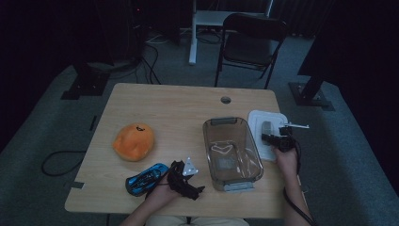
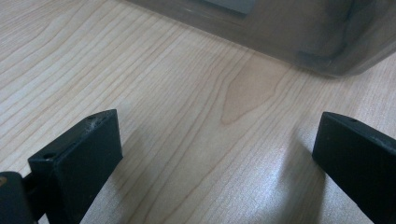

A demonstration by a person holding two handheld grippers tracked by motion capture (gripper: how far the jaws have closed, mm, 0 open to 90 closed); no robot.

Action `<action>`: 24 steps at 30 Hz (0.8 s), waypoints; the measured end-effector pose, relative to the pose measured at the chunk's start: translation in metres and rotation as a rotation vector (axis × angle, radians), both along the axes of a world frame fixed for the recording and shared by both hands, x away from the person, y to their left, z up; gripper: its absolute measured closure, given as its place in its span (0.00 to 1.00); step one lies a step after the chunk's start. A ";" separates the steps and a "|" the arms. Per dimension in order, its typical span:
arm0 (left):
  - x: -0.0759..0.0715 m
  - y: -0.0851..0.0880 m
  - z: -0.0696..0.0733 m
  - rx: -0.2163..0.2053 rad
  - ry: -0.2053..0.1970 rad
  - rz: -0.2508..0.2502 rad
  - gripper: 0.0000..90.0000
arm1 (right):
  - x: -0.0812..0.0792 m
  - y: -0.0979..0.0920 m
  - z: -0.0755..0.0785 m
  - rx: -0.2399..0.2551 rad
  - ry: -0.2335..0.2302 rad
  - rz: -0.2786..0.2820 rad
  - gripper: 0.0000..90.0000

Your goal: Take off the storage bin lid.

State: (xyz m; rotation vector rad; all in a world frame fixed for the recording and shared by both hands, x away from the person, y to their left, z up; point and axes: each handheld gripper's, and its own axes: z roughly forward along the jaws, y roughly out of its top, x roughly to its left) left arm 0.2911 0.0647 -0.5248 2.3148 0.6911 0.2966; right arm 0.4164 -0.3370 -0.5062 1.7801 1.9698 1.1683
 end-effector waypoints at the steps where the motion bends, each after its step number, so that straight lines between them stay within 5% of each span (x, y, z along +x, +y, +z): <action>1: 0.000 0.000 0.000 0.000 0.000 0.000 0.02 | 0.000 0.000 -0.001 0.002 0.005 0.000 0.79; 10: 0.000 -0.001 0.000 0.001 -0.001 0.007 0.02 | 0.004 0.001 -0.004 0.006 0.021 0.015 0.75; 16: -0.002 -0.002 0.003 0.033 -0.033 0.014 0.02 | -0.001 0.005 0.007 -0.016 -0.016 0.023 0.53; 24: 0.005 0.002 0.027 -0.028 -0.024 0.055 0.02 | -0.012 0.008 0.020 -0.063 -0.073 0.027 0.30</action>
